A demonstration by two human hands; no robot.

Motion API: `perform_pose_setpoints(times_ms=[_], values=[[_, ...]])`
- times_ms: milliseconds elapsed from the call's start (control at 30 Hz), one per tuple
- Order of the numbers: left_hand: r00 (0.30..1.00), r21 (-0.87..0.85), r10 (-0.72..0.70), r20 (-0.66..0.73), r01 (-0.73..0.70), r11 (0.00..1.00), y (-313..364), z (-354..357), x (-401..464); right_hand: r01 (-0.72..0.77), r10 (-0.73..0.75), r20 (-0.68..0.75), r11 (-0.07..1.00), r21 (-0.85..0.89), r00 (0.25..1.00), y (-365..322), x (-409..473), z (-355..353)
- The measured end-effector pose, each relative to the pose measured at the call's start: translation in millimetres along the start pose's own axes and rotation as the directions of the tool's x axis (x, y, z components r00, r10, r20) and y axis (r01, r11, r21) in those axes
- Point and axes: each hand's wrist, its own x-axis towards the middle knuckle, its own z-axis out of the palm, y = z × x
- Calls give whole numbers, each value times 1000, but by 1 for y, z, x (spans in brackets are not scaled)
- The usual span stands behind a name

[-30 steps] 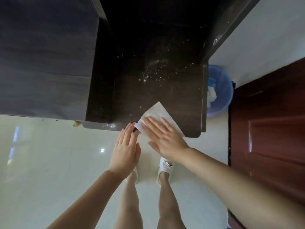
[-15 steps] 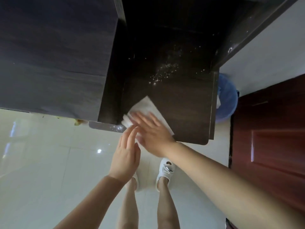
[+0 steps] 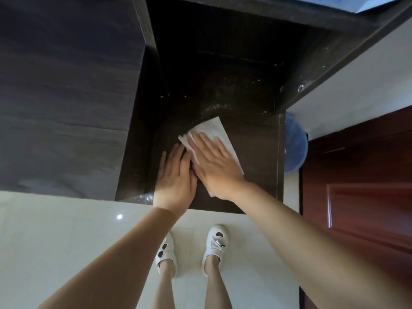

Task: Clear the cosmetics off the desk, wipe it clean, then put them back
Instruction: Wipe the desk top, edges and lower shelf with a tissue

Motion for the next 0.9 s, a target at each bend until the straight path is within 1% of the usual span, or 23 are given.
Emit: perform_pose_setpoints(times_ms=[33, 67, 133, 200, 300, 367, 467, 500, 567, 667, 733, 767, 833, 867, 900], values=[[1000, 12, 10, 19, -10, 1000, 1, 0, -1, -9, 9, 10, 1000, 1, 1000, 15, -15, 1], [999, 21, 10, 32, -11, 1000, 2, -1, -1, -79, 79, -1, 997, 11, 997, 31, -28, 1], [999, 35, -5, 40, 3, 999, 3, -3, 1, -257, 257, -39, 966, 8, 966, 58, -39, -5], [999, 39, -3, 49, 1, 999, 4, -3, 2, -340, 340, -23, 940, 15, 940, 73, -18, -13], [998, 36, -1, 55, -1, 999, 4, -3, 1, -395, 400, -59, 916, 73, 915, 91, 45, -25], [998, 43, -8, 54, 6, 999, 4, -3, 2, -471, 485, -85, 870, 145, 870, 111, 79, -34], [998, 51, -12, 56, 10, 999, 4, -2, 2, -572, 612, -99, 776, 266, 785, 125, 92, -43], [998, 47, -16, 63, 13, 999, 4, -2, 3, -581, 626, -102, 764, 280, 773, 121, 89, -42], [997, 33, -28, 73, 26, 999, 4, -4, 4, -586, 623, -141, 776, 235, 769, 104, 71, -33], [995, 14, -39, 87, 38, 999, 4, -6, 3, -561, 581, -167, 814, 154, 797, 93, 52, -25], [995, 22, -38, 96, 36, 999, 5, -5, 4, -531, 557, -168, 829, 174, 814, 109, 68, -33], [995, 24, -39, 96, 37, 999, 5, -4, 3, -534, 570, -160, 817, 218, 806, 117, 82, -40], [994, 18, -45, 95, 44, 999, 5, -4, 3, -601, 656, -175, 748, 283, 734, 129, 111, -49], [994, 14, -46, 94, 45, 999, 5, -5, 4, -642, 691, -171, 718, 267, 702, 127, 120, -50], [995, 11, -44, 94, 43, 999, 4, -6, 4, -650, 689, -159, 721, 239, 707, 117, 124, -48]])
